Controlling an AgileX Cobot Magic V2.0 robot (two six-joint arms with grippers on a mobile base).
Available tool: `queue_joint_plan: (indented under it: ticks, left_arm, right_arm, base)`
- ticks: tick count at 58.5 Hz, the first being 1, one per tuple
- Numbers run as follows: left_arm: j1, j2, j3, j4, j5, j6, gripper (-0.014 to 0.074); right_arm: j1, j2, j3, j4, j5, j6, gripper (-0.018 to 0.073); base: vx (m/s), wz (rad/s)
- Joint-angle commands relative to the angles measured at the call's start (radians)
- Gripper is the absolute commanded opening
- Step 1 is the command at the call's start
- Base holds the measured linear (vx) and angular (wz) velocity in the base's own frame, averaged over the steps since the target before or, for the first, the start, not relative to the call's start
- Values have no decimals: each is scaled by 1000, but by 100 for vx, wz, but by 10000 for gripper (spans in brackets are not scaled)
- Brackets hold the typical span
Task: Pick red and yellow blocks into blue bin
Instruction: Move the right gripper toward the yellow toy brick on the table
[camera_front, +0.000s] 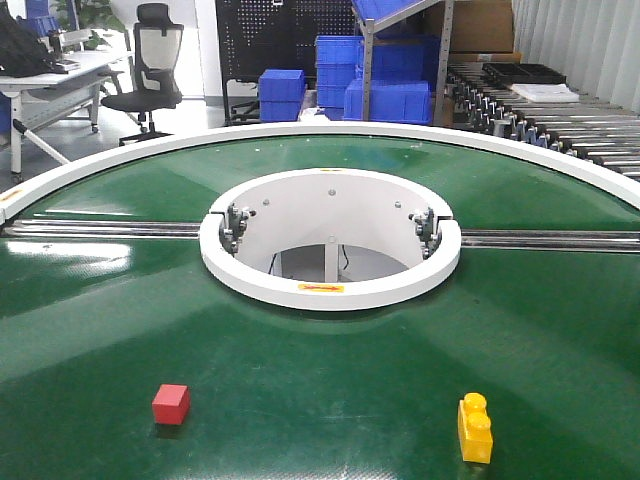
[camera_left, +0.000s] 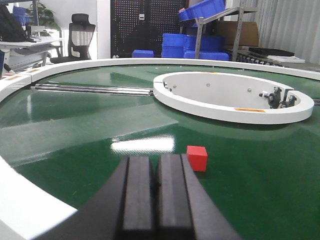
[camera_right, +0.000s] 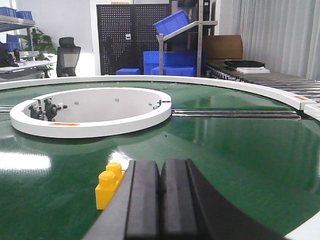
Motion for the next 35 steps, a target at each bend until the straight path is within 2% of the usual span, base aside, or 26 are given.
queue_joint_plan:
  ticks: [1,35]
  left_arm:
    - [-1,-18,-17,-4,-80,-7,38]
    - [-1,-18,-17,-4,-90,-7,38]
  right_arm:
    - [-5,-8,4,-12,-87,-8,-10]
    - [-5,-8,4,-12,-103,-8,-10]
  base:
    - [0,0]
    - [0,0]
